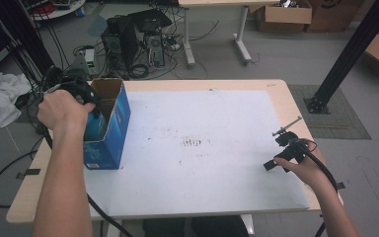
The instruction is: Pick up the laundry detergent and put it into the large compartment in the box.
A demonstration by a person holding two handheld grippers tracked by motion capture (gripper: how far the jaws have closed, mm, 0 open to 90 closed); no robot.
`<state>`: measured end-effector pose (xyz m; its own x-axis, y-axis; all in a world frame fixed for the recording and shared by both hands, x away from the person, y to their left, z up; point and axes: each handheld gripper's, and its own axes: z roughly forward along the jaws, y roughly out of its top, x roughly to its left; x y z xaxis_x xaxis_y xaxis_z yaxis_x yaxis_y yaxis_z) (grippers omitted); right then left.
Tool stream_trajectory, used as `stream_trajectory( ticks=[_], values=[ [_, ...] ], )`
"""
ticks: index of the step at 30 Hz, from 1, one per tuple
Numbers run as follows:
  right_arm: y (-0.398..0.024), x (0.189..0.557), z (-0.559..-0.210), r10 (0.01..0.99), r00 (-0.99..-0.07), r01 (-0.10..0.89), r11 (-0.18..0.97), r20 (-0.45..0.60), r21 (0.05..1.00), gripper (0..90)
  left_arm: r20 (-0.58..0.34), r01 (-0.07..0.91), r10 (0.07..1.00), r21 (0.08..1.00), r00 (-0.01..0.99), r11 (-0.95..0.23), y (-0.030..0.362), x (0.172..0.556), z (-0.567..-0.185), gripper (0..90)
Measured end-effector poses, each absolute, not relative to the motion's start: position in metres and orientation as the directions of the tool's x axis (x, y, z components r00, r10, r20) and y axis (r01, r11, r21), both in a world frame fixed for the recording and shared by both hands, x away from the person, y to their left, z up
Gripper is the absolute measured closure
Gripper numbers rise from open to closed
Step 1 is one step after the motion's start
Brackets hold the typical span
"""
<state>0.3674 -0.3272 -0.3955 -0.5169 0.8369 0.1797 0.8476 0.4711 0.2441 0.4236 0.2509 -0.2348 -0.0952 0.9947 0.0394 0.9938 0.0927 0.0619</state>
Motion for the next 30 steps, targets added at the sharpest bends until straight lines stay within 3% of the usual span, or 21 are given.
stream_trajectory(
  ticks=[30],
  values=[
    [-0.326,0.368,-0.400,0.836,-0.520,0.847,0.477,0.178,0.235,24.7,0.068,0.997,0.995,0.036,-0.072,0.070,0.246,0.429,-0.267,37.6]
  ],
)
